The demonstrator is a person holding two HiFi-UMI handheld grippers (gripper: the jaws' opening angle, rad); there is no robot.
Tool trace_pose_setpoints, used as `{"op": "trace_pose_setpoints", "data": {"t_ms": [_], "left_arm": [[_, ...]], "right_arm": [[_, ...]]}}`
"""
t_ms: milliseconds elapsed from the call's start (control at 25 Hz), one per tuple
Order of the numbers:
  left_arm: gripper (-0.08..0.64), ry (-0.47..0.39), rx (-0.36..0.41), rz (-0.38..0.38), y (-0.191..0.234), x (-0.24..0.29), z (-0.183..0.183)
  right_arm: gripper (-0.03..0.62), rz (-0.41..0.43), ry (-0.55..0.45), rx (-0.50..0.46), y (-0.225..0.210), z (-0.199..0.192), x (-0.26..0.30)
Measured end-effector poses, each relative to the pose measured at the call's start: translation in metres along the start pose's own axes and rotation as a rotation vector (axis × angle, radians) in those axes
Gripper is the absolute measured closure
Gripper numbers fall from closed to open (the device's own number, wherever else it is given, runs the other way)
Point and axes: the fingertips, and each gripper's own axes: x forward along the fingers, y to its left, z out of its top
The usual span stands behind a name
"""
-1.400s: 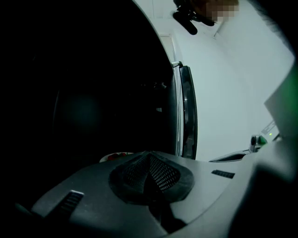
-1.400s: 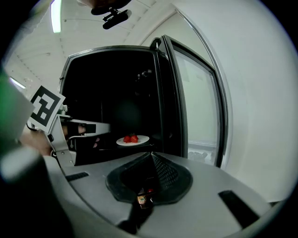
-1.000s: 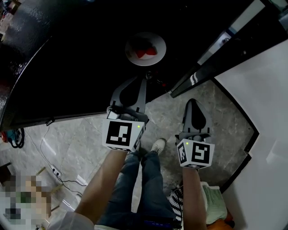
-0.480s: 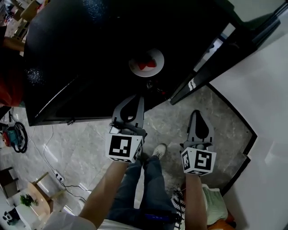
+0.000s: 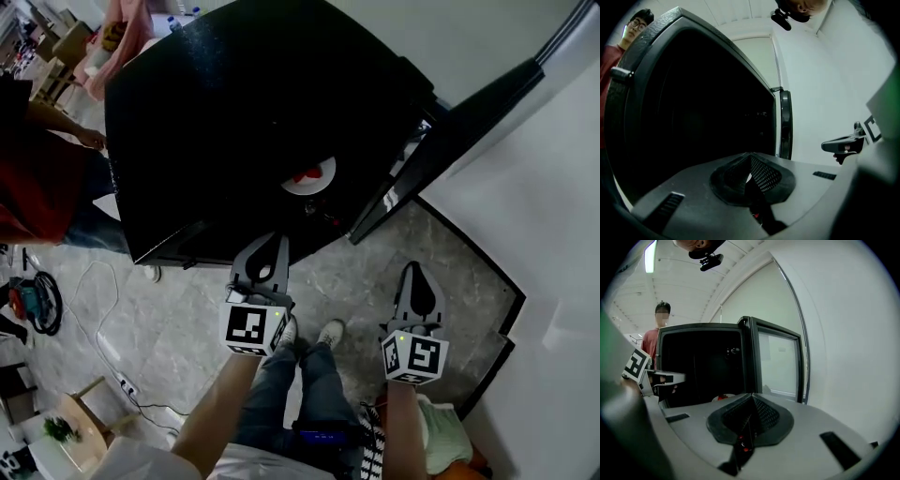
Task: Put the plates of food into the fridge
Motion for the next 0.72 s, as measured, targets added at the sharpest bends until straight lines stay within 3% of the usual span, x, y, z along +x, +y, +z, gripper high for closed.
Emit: {"op": "trace_pose_setpoints", "data": {"t_ms": [440, 720], "left_arm": [[0.554, 0.016, -0.015, -0.048, -0.005, -0.022, 0.036], [0.554, -0.009, -0.016, -0.093, -0.024, -0.04, 0.062]], "right_arm": [[0.582, -0.047, -0.008, -0.044, -0.003, 0.055, -0.04], [0.581, -0.024, -0.05, -0.034, 0.02, 0.082, -0.057]]}}
